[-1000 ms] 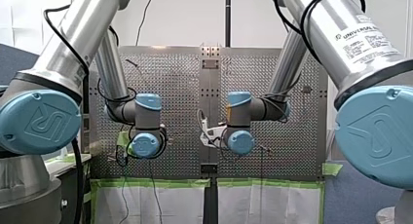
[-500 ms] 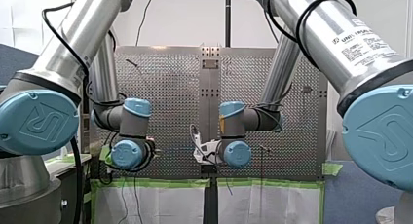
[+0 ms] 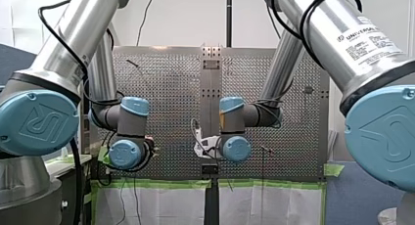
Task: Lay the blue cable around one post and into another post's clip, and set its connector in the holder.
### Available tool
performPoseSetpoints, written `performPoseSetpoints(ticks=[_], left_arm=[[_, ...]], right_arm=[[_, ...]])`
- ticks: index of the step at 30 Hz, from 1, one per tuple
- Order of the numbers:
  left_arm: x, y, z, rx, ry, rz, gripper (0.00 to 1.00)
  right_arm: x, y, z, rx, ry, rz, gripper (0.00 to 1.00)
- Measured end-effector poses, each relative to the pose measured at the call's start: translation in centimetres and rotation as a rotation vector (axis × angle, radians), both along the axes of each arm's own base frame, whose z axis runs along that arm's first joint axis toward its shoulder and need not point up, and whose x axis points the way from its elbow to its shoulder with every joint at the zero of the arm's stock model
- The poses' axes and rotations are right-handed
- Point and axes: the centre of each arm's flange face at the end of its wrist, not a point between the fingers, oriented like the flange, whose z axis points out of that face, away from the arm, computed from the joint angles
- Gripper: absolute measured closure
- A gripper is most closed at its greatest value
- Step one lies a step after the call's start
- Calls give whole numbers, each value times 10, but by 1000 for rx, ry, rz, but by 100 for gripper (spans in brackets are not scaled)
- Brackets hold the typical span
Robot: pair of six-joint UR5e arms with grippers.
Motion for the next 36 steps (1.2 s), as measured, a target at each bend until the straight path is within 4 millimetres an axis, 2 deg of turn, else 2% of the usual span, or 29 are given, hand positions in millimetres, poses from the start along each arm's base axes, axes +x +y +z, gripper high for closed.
performPoseSetpoints(ticks=[10, 22, 29, 36], left_arm=[[11, 4, 28, -27, -24, 64, 0], [56, -14, 89, -158, -127, 107, 0], [77, -14, 129, -197, -183, 156, 0], [78, -3, 157, -222, -205, 224, 0]], right_arm=[[12, -2, 55, -35, -90, -1, 99], [35, -20, 150, -103, -186, -3, 99], [27, -22, 193, -114, -204, -8, 99], [11, -22, 228, -111, -214, -24, 99]])
